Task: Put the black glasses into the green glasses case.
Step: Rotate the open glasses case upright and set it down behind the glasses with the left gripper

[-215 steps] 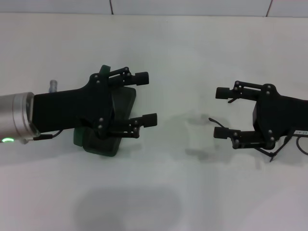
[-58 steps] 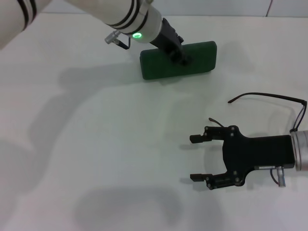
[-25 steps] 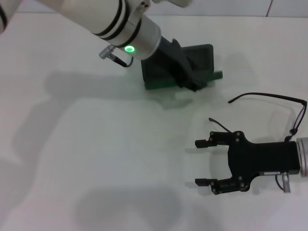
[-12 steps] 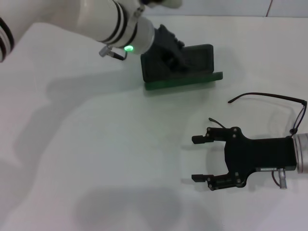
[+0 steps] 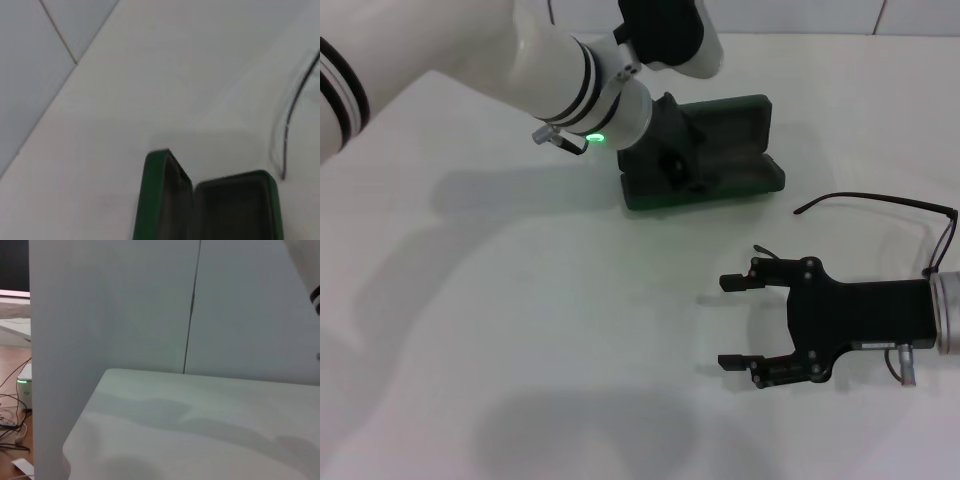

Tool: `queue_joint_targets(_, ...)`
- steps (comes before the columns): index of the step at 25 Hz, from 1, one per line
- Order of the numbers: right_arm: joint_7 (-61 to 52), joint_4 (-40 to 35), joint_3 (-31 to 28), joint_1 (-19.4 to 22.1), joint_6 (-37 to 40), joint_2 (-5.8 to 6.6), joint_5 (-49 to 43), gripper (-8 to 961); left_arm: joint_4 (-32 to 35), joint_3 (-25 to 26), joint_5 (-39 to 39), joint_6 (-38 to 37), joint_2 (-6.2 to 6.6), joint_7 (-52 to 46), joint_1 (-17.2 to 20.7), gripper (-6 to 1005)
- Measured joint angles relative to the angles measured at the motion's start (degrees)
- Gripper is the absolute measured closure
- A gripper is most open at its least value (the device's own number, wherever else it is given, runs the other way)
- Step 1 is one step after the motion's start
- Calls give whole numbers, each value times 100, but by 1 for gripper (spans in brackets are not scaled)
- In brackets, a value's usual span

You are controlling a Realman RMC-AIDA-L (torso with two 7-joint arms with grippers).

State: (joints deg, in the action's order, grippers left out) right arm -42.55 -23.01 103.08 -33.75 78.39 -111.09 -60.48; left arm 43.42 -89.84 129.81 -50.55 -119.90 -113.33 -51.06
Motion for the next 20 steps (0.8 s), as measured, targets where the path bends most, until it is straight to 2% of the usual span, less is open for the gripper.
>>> queue_joint_targets(20,9,51,1,39,-27,-15,1,171,64,-297,-17,-182,1,-5,63,444)
